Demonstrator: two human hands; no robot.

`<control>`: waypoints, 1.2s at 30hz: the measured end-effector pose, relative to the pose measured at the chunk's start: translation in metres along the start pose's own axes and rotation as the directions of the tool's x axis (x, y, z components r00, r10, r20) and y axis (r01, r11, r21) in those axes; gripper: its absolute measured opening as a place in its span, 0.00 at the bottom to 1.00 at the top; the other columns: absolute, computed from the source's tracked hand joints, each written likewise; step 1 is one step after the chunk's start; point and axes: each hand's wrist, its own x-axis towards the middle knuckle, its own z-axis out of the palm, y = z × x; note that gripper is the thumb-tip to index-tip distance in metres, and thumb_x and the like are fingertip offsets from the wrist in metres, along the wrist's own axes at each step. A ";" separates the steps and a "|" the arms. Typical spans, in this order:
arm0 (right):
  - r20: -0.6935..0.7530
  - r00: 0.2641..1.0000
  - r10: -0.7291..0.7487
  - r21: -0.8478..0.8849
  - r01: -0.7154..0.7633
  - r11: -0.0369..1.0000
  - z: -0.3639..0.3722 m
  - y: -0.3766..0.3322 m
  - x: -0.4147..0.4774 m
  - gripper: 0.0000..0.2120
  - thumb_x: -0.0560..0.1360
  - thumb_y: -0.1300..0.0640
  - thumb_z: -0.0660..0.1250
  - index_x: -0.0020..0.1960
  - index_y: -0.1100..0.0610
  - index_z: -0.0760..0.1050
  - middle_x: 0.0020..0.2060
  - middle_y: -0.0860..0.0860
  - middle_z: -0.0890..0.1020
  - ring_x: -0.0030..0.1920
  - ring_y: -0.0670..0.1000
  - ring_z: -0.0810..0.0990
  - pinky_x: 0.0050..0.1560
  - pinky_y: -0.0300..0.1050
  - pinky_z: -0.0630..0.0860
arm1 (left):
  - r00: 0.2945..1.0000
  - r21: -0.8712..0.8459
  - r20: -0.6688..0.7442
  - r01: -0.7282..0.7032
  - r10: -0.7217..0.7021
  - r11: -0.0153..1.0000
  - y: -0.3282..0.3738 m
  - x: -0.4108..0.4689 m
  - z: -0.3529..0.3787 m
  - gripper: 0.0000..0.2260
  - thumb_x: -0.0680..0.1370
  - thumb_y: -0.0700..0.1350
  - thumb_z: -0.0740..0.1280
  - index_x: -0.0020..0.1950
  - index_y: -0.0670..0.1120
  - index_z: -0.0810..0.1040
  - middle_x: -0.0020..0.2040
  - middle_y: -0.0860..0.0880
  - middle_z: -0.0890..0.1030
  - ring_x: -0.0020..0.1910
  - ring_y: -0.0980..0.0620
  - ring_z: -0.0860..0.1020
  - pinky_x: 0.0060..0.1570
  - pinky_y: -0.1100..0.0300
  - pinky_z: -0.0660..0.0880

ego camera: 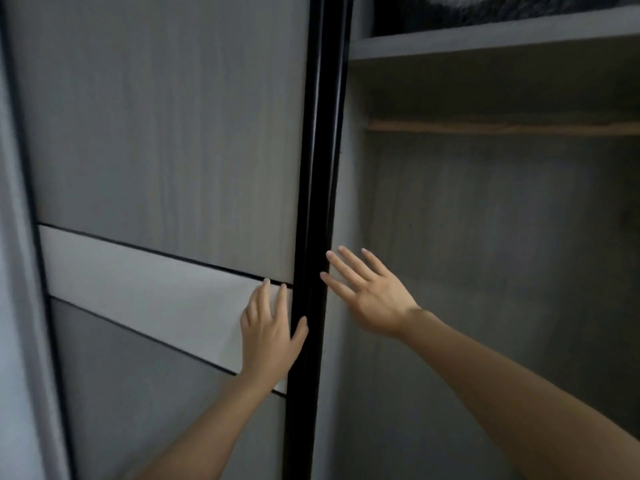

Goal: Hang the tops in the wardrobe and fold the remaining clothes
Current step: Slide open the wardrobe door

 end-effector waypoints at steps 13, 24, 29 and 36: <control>0.243 0.766 0.595 -0.306 -0.521 0.797 -0.061 0.117 -0.197 0.33 0.48 0.57 0.81 0.54 0.59 0.82 0.57 0.63 0.79 0.58 0.63 0.79 0.51 0.63 0.76 | 0.839 -0.276 -0.042 -0.532 0.543 0.801 0.184 0.023 0.036 0.19 0.66 0.46 0.66 0.53 0.37 0.81 0.55 0.34 0.79 0.51 0.34 0.79 0.44 0.42 0.77; 0.221 0.536 0.815 -0.560 -0.615 0.556 -0.135 0.166 -0.327 0.29 0.53 0.60 0.81 0.53 0.62 0.81 0.56 0.63 0.80 0.57 0.64 0.79 0.51 0.63 0.76 | 0.711 -0.438 -0.017 -0.637 0.703 0.634 0.307 0.001 0.068 0.21 0.64 0.46 0.68 0.54 0.38 0.82 0.56 0.35 0.79 0.51 0.34 0.80 0.42 0.43 0.78; 0.176 0.460 0.870 -0.573 -0.671 0.470 -0.129 0.193 -0.350 0.19 0.73 0.54 0.68 0.62 0.60 0.74 0.54 0.59 0.78 0.59 0.62 0.75 0.57 0.56 0.69 | 0.757 -0.501 -0.013 -0.571 0.653 0.651 0.334 0.010 0.085 0.21 0.69 0.41 0.74 0.61 0.37 0.78 0.63 0.34 0.74 0.60 0.32 0.74 0.55 0.40 0.72; 0.240 0.340 0.909 -0.507 -0.755 0.416 -0.092 0.247 -0.350 0.22 0.79 0.46 0.56 0.68 0.57 0.63 0.57 0.54 0.73 0.57 0.58 0.73 0.47 0.49 0.68 | 0.779 -0.428 0.008 -0.564 0.627 0.706 0.354 0.035 0.104 0.21 0.63 0.44 0.68 0.52 0.35 0.81 0.54 0.31 0.78 0.50 0.30 0.79 0.41 0.37 0.76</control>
